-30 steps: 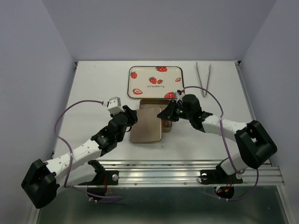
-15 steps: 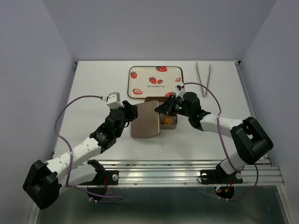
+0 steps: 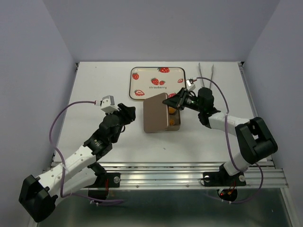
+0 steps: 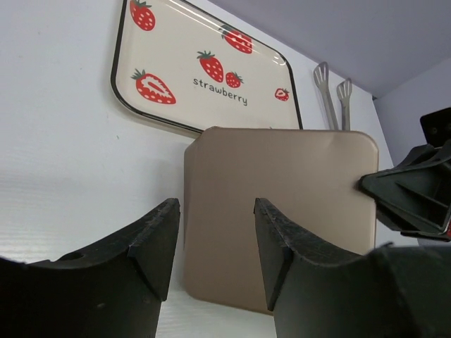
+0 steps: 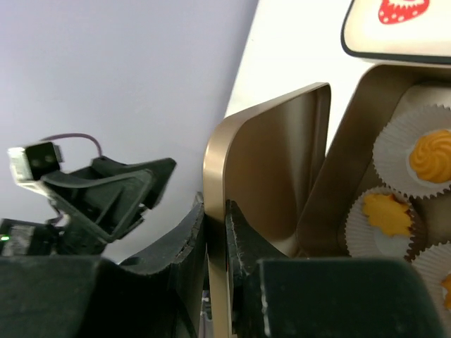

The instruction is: Pack the cookies

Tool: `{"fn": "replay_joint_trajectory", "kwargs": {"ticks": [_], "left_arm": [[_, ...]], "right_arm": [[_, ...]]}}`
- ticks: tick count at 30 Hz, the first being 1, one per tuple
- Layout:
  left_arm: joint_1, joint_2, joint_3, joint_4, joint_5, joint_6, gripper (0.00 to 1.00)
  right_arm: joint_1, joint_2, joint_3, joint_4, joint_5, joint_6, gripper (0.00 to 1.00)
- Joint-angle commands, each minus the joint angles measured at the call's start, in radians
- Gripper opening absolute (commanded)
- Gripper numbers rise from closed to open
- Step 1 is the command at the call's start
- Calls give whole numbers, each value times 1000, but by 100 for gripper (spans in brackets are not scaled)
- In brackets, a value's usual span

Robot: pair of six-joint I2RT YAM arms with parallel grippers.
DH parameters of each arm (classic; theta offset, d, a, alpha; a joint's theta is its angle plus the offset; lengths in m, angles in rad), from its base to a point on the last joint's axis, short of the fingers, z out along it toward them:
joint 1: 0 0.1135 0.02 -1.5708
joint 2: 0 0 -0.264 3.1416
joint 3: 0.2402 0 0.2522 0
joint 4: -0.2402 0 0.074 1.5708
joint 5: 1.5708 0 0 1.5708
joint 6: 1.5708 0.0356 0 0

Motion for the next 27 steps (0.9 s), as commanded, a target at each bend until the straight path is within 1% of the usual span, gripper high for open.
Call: {"fn": "replay_joint_trajectory", "kwargs": {"ticks": [1, 2, 3, 4, 7, 9, 12, 15, 17, 20, 21, 24, 25, 27], "left_arm": [[11, 1, -6, 20, -17, 12, 58], [11, 6, -5, 23, -16, 13, 58], [11, 16, -1, 23, -17, 16, 58], [12, 21, 2, 28, -19, 18, 58], [14, 32, 8, 46, -19, 24, 58], [15, 42, 11, 54, -16, 32, 58], [18, 55, 20, 52, -16, 38, 58], [20, 71, 14, 63, -8, 32, 59], [21, 84, 6, 87, 1, 29, 62], [23, 124, 15, 107, 18, 30, 62], [24, 145, 21, 112, 21, 30, 62], [26, 183, 29, 129, 43, 30, 63], [28, 193, 32, 146, 50, 30, 66], [29, 217, 38, 155, 64, 30, 71]], "right_arm": [[-55, -25, 49, 225, -136, 127, 1], [-55, -19, 52, 262, -151, 164, 1], [-64, -1, 52, 369, -167, 204, 1], [-64, 12, 49, 426, -188, 281, 1], [-89, 56, 40, 566, -205, 386, 1], [-101, 73, 39, 579, -208, 390, 1], [-126, 95, 35, 547, -222, 370, 1], [-155, 124, 18, 566, -218, 379, 1], [-181, 144, 12, 606, -215, 408, 1], [-210, 205, 18, 658, -230, 445, 1], [-210, 242, 18, 721, -234, 481, 1], [-221, 321, 21, 828, -253, 546, 1], [-221, 341, 21, 861, -254, 583, 1], [-231, 374, 20, 917, -259, 613, 1]]}}
